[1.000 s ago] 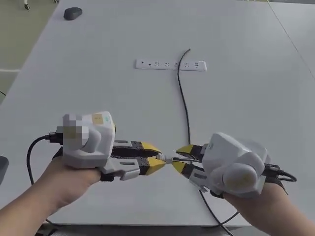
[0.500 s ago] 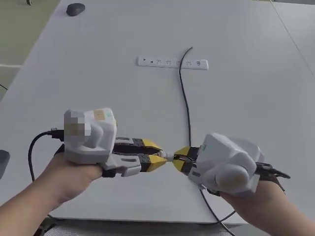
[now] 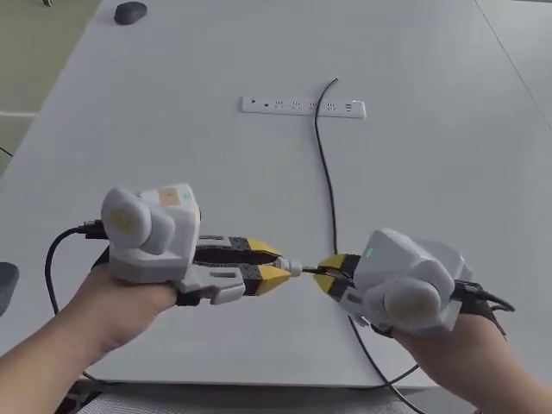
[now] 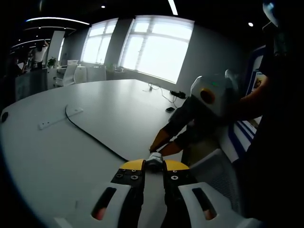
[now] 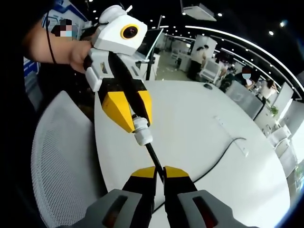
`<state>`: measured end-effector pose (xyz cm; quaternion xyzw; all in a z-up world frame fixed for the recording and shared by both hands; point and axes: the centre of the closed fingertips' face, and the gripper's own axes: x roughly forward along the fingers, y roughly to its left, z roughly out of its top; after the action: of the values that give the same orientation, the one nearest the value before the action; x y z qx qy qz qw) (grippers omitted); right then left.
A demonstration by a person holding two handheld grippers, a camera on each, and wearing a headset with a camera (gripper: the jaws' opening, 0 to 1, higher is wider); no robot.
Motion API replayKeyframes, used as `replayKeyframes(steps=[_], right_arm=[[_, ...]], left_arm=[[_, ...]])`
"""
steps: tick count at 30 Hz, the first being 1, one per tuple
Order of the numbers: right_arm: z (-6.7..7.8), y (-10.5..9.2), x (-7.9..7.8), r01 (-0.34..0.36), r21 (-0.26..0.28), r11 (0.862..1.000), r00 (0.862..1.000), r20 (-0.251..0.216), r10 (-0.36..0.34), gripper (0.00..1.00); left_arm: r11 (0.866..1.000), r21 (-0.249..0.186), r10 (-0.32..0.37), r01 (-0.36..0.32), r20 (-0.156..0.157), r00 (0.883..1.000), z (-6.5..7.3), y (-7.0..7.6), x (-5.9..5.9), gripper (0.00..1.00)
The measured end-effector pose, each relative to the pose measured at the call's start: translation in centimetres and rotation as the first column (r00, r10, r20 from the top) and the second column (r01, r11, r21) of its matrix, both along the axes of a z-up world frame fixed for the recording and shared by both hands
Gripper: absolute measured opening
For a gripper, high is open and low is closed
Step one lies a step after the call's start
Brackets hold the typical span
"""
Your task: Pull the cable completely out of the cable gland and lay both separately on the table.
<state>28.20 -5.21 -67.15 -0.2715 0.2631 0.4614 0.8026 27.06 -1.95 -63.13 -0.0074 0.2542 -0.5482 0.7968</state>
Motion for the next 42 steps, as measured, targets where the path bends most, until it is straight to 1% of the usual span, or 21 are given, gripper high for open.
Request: replayKeyframes(steps=[2, 5, 10, 13, 14, 16, 18, 23, 25, 27, 30, 33, 35, 37, 38, 40, 42], right_arm=[[-0.4, -0.2, 0.1, 0.006, -0.01, 1.0, 1.0, -0.002, -0.006, 0.0], [-1.1, -0.8, 0.1, 0.029, -0.019, 0.999, 0.999, -0.021, -0.029, 0.0], [-2.0, -1.4, 0.1, 0.067, -0.018, 0.998, 0.997, -0.044, -0.068, 0.0], [-2.5, -1.7, 0.1, 0.1, -0.015, 0.995, 0.992, -0.07, -0.101, 0.0], [-2.8, -2.0, 0.1, 0.122, -0.013, 0.992, 0.989, -0.085, -0.122, 0.0], [-2.9, -2.2, 0.2, 0.135, -0.017, 0.991, 0.987, -0.083, -0.136, 0.0], [-2.8, -2.3, 0.2, 0.153, -0.008, 0.988, 0.984, -0.09, -0.153, 0.0], [-2.7, -2.3, 0.5, 0.172, -0.014, 0.985, 0.981, -0.086, -0.173, 0.0], [-2.8, -2.2, 0.6, 0.179, -0.017, 0.984, 0.98, -0.087, -0.18, 0.0], [-3.0, -2.0, 0.7, 0.184, -0.022, 0.983, 0.979, -0.088, -0.185, 0.0], [-3.1, -1.7, 1.0, 0.178, -0.041, 0.983, 0.981, -0.072, -0.181, 0.0], [-2.7, -1.3, 1.4, 0.179, -0.046, 0.983, 0.981, -0.063, -0.182, 0.0], [-2.3, -0.9, 1.7, 0.176, -0.046, 0.983, 0.983, -0.049, -0.178, 0.0], [-2.1, -0.4, 2.0, 0.168, -0.055, 0.984, 0.985, -0.04, -0.17, 0.0], [-2.1, -0.3, 2.2, 0.166, -0.058, 0.985, 0.985, -0.036, -0.168, 0.0], [-2.1, 0.2, 2.5, 0.164, -0.062, 0.985, 0.986, -0.034, -0.166, 0.0], [-2.0, 0.5, 2.8, 0.164, -0.066, 0.984, 0.985, -0.035, -0.166, 0.0]], left_arm=[[1.0, -0.001, 0.002, -0.002, -0.001, 1.0, 0.0, 0.1, 0.0, 0.15], [1.0, -0.001, 0.002, -0.002, -0.001, 1.0, -0.1, 0.5, -0.1, 0.15], [1.0, 0.001, 0.001, -0.001, -0.001, 1.0, -0.3, 0.9, -0.2, 0.15], [1.0, -0.003, 0.001, -0.001, -0.001, 1.0, -0.4, 1.2, -0.2, 0.15], [1.0, -0.001, 0.0, 0.0, 0.002, 1.0, -0.4, 1.4, -0.2, 0.15], [1.0, -0.001, -0.005, 0.005, 0.001, 1.0, -0.6, 1.7, -0.3, 0.15], [1.0, 0.005, -0.009, 0.009, 0.003, 1.0, -0.7, 1.8, -0.3, 0.15], [1.0, 0.005, -0.016, 0.016, 0.016, 1.0, -0.6, 2.5, -0.4, 0.15], [1.0, 0.012, -0.021, 0.021, 0.032, 0.999, -0.6, 2.8, -0.3, 0.15], [1.0, 0.009, -0.021, 0.02, 0.033, 0.999, -0.7, 3.2, -0.3, 0.15], [1.0, 0.012, -0.023, 0.022, 0.034, 0.999, -0.9, 3.5, -0.5, 0.15], [1.0, 0.014, -0.021, 0.021, 0.034, 0.999, -1.2, 3.9, -0.6, 0.15], [1.0, 0.017, -0.016, 0.016, 0.037, 0.999, -1.5, 4.4, -0.6, 0.15], [1.0, 0.014, -0.011, 0.01, 0.043, 0.999, -1.5, 4.8, -0.6, 0.15], [1.0, 0.007, -0.003, 0.002, 0.04, 0.999, -1.6, 5.1, -0.5, 0.15], [1.0, 0.002, 0.01, -0.01, 0.042, 0.999, -1.8, 5.6, -0.5, 0.15], [1.0, 0.0, 0.016, -0.016, 0.037, 0.999, -2.2, 6.2, -0.5, 0.15]])
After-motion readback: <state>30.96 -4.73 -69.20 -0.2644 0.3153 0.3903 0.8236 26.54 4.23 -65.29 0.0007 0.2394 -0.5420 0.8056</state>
